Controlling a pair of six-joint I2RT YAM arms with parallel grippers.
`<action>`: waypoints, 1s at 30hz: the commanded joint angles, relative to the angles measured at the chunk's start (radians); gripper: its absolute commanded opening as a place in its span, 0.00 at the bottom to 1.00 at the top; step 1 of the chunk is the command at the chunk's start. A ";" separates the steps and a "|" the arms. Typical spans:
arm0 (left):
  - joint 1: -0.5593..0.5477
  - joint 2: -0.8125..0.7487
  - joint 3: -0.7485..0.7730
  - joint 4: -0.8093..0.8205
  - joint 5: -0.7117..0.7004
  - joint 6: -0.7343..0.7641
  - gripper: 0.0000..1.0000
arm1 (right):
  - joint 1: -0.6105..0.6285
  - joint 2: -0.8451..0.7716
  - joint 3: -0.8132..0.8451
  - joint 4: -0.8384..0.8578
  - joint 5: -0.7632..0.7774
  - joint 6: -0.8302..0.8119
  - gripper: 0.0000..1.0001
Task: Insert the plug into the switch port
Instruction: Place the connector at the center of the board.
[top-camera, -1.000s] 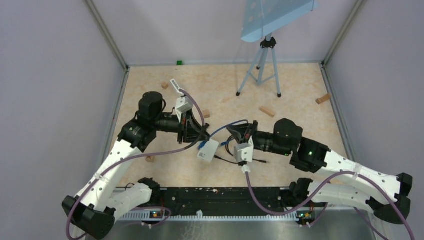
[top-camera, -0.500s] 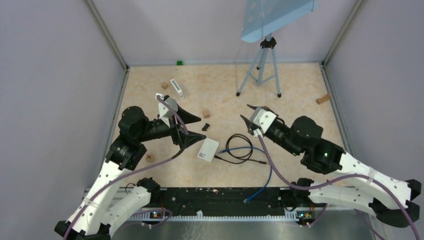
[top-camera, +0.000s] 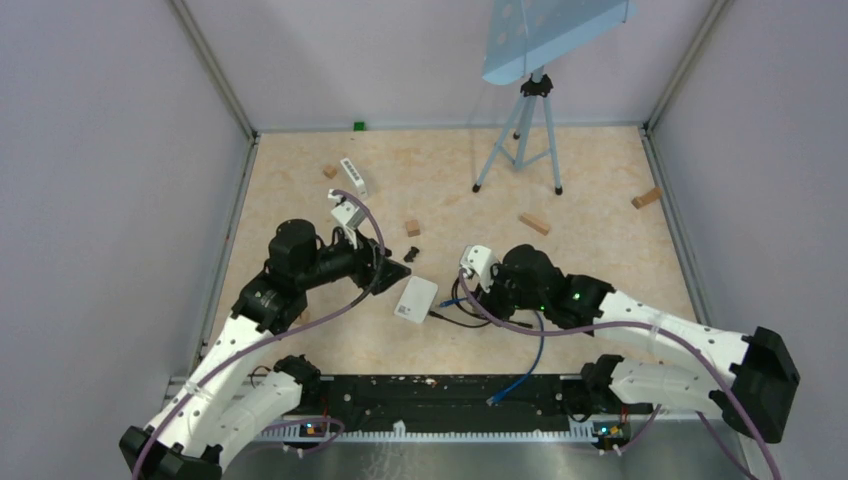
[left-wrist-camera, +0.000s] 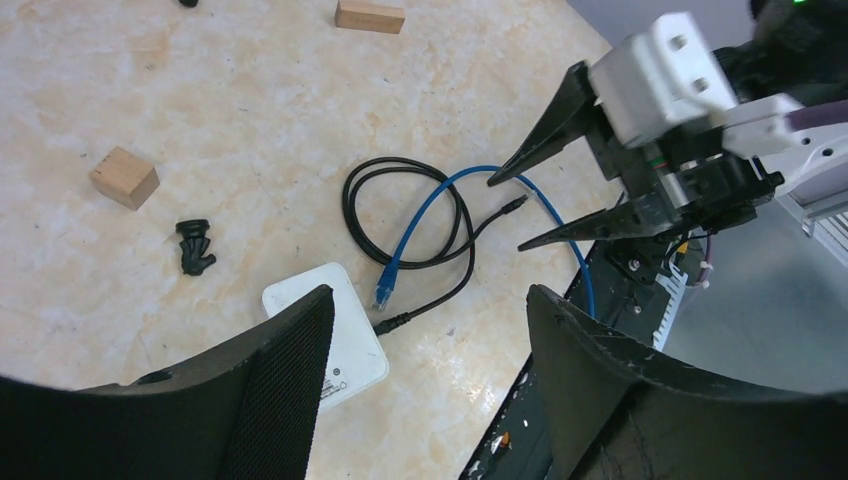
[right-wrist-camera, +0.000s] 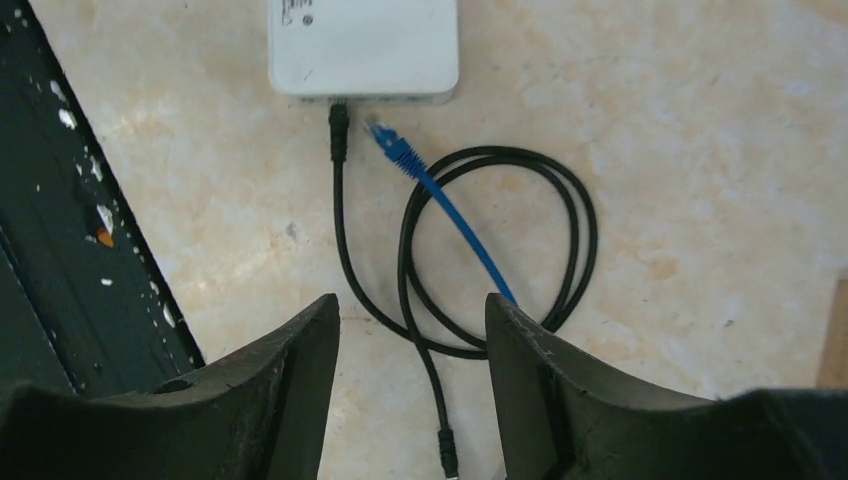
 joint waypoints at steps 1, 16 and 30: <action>-0.002 -0.049 -0.013 0.016 -0.020 -0.029 0.75 | -0.039 0.082 -0.012 0.140 -0.243 -0.082 0.56; -0.002 -0.094 -0.050 -0.027 -0.018 -0.018 0.75 | -0.039 0.424 0.032 0.358 -0.255 -0.438 0.54; -0.002 -0.105 -0.035 -0.065 -0.021 0.007 0.75 | -0.039 0.605 0.088 0.459 -0.202 -0.488 0.47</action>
